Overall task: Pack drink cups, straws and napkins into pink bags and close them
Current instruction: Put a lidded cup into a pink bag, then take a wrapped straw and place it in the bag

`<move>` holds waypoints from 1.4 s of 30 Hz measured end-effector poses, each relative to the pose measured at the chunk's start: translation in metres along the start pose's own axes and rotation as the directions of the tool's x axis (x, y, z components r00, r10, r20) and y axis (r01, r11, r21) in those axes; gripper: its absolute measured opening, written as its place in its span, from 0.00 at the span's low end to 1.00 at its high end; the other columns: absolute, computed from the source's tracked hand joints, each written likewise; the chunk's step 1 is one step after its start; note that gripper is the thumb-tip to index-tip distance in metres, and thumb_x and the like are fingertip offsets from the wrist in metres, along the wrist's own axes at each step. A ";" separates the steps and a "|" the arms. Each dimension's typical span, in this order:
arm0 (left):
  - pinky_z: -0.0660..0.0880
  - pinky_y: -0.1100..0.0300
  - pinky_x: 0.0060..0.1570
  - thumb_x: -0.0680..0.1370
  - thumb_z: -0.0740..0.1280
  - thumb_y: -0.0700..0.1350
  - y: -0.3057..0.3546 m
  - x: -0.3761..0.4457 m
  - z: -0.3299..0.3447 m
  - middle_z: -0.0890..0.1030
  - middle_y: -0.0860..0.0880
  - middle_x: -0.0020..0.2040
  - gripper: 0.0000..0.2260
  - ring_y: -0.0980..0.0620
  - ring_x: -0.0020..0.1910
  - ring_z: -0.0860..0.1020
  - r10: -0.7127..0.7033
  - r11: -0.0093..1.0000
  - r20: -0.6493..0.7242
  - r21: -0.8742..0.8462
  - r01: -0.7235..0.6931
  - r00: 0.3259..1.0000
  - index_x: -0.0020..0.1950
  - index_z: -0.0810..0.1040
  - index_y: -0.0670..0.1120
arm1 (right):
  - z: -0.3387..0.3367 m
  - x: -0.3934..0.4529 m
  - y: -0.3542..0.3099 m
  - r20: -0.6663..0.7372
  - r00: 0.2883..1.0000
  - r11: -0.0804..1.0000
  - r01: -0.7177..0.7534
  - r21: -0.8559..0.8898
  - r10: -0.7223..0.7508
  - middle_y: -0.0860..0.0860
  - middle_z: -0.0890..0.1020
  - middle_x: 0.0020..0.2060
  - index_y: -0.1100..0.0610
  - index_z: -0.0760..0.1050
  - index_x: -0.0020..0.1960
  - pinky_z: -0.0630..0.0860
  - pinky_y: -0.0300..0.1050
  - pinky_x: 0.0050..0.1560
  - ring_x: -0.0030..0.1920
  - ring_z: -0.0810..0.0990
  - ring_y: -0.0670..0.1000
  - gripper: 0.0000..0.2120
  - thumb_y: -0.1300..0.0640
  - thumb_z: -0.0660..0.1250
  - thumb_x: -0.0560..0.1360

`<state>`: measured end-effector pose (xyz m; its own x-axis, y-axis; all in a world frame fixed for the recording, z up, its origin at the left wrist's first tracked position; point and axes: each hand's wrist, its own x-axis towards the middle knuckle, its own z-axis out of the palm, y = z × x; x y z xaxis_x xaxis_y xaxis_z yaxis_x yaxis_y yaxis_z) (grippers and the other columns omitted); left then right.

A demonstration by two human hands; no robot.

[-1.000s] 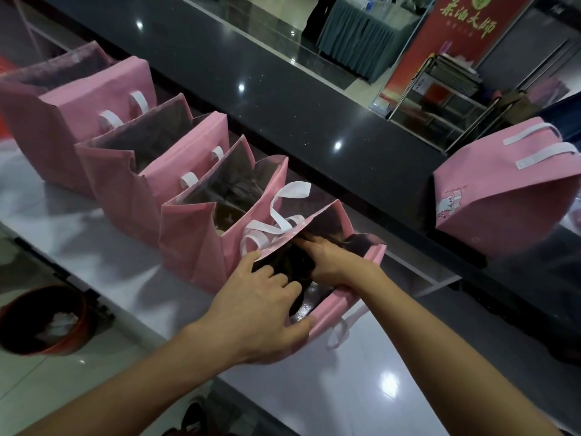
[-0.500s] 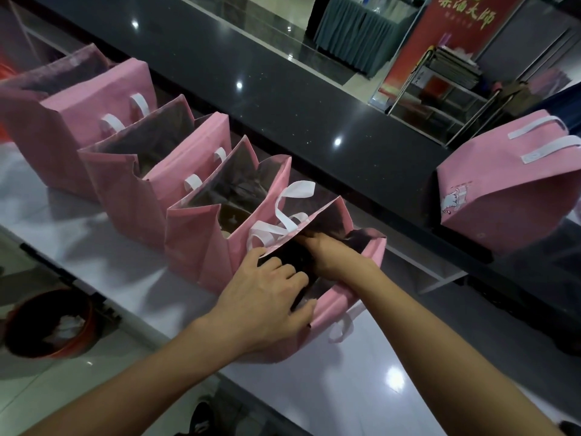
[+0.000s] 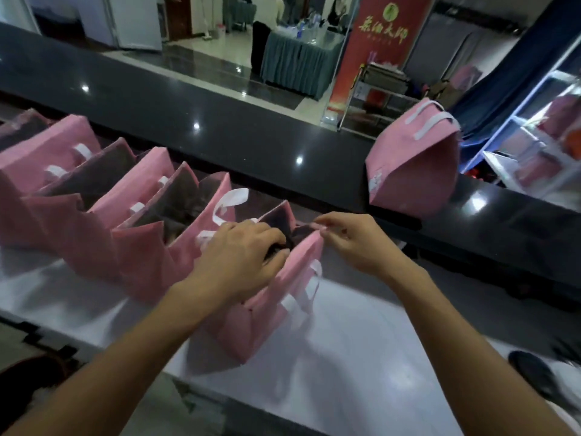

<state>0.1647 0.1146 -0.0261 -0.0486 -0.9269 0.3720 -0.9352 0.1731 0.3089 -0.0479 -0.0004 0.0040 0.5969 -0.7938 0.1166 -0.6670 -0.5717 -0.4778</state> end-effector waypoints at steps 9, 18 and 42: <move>0.70 0.48 0.65 0.83 0.59 0.58 0.169 0.012 0.064 0.77 0.53 0.67 0.17 0.49 0.66 0.74 0.221 0.968 0.252 0.057 -0.243 0.942 0.70 0.73 0.54 | -0.058 -0.180 0.118 -0.101 0.967 0.931 -0.253 -0.264 0.234 0.51 0.79 0.65 0.52 0.75 0.69 0.75 0.53 0.63 0.65 0.76 0.55 0.17 0.58 0.59 0.82; 0.69 0.48 0.68 0.83 0.59 0.56 0.363 0.007 0.158 0.72 0.53 0.74 0.21 0.49 0.72 0.69 0.405 0.909 0.347 -0.057 -0.412 0.846 0.76 0.67 0.54 | -0.110 -0.401 0.211 -0.319 0.764 0.775 -0.620 -0.120 0.561 0.50 0.79 0.66 0.51 0.76 0.68 0.74 0.52 0.61 0.66 0.75 0.55 0.17 0.55 0.63 0.80; 0.77 0.50 0.52 0.79 0.60 0.57 0.657 0.027 0.322 0.81 0.51 0.62 0.19 0.45 0.60 0.78 0.765 0.644 0.307 -0.407 -0.648 0.566 0.66 0.78 0.53 | -0.165 -0.642 0.390 -0.298 0.374 0.415 -0.906 0.085 0.878 0.49 0.76 0.69 0.51 0.72 0.72 0.73 0.50 0.64 0.65 0.75 0.52 0.19 0.51 0.63 0.82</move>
<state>-0.5638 0.0957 -0.0948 -0.8504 -0.4951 0.1778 -0.4276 0.8475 0.3145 -0.7646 0.2522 -0.1139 -0.4953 -0.8609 -0.1166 -0.7795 0.4996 -0.3779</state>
